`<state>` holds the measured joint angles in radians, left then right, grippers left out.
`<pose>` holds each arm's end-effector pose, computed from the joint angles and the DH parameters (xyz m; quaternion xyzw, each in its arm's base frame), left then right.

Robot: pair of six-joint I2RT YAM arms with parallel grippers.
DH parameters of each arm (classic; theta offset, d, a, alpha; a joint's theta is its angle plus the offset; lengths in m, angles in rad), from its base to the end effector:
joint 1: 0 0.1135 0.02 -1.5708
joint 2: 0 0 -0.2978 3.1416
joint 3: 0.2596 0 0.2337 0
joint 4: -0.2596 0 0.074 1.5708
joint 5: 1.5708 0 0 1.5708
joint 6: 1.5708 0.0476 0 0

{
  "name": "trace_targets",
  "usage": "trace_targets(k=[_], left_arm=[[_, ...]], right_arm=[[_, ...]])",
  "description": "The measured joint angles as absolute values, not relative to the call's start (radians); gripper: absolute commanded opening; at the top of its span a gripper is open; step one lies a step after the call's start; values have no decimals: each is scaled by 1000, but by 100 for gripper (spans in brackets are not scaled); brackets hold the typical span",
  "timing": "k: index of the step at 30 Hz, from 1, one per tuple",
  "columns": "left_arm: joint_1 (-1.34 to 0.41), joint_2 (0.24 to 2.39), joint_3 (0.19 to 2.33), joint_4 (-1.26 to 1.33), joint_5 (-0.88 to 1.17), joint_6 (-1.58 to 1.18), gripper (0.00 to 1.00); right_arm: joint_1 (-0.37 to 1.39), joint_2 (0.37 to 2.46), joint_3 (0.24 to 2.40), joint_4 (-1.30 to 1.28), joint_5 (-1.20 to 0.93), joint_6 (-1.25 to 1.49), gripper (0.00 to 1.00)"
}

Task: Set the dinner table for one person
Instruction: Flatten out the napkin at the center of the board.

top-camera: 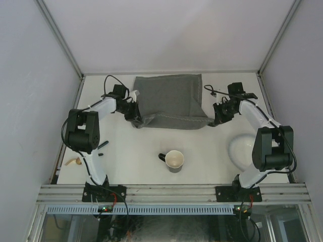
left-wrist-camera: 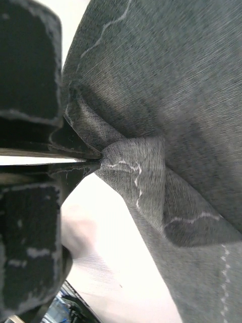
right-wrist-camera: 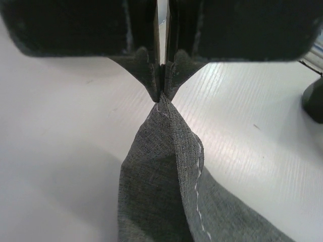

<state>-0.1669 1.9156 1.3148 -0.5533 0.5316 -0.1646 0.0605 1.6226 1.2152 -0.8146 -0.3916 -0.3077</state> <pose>0.3781 -0.0882 0.2104 0.0554 0.9440 -0.2864 0.1544 0.3052 0.0367 0.2656 -0.2100 0.9435 0.1692 0.1925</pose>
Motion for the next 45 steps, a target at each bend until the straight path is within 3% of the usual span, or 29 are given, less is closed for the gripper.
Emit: trace_targets(k=[4,10,15,19,27,32,37,45], left_arm=[[-175,1898,1264,-562,551,-144,33],[-196,1781,1212,-580,561,-111,55],[-215,1649,1233,-561,553,-94,57],[-215,1663,1323,-532,515,-80,56],[-215,1994,1690,-543,422,-46,54],[-215,2120,1785,-634,440,2,53],[-213,2123,1788,-796,502,127,67],[-184,2017,1746,-1007,585,371,73]], right_arm=[[61,1613,1186,-828,-395,-317,0],[62,1612,1179,-829,-397,-319,0],[72,1612,1179,-825,-398,-319,0],[83,1612,1179,-819,-398,-319,0],[95,1612,1179,-812,-394,-319,0],[95,1612,1179,-812,-390,-319,0],[95,1612,1179,-812,-388,-319,0],[95,1618,1179,-812,-387,-319,0]])
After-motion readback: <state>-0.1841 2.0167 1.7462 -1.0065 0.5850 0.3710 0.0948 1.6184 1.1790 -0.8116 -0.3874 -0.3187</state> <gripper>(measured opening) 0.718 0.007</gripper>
